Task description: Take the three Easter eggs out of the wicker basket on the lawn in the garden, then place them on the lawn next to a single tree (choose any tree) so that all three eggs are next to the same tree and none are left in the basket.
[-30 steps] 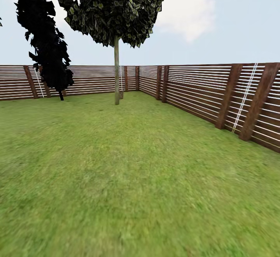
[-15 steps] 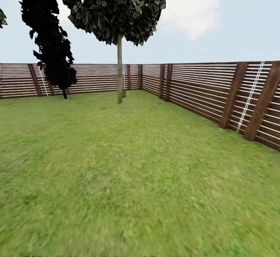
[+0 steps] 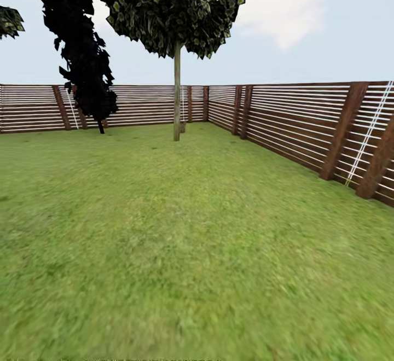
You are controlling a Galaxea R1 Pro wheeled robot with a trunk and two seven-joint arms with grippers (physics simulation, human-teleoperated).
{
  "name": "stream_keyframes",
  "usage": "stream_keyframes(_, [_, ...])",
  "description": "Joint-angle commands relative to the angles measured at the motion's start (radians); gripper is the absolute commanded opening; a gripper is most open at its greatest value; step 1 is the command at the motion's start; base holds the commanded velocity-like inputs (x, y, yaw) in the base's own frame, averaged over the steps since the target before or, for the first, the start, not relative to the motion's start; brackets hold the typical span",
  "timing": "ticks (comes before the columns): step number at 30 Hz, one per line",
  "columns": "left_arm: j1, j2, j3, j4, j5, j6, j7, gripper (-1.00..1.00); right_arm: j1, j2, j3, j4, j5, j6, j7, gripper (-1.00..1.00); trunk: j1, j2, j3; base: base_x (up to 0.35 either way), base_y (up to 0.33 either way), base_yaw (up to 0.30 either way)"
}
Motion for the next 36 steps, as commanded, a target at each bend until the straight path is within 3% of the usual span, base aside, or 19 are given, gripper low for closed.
stream_keyframes(1, [0.000,0.000,0.001,-0.001,0.001,-0.002,-0.001,1.00,-0.001,0.000,0.001,0.001,0.001,-0.003,0.001,1.00,0.000,0.000,-0.002,0.000,0.000,0.121])
stream_keyframes(17, [0.000,0.000,0.001,-0.001,0.001,-0.002,-0.001,1.00,-0.001,0.000,-0.001,0.000,0.001,-0.005,0.001,1.00,0.000,0.000,-0.026,0.000,0.000,0.115])
stream_keyframes(36, [0.000,0.000,0.001,-0.001,0.001,-0.001,-0.001,1.00,-0.001,-0.001,-0.001,0.001,0.001,-0.005,0.002,1.00,0.000,0.000,-0.056,0.000,0.000,0.007])
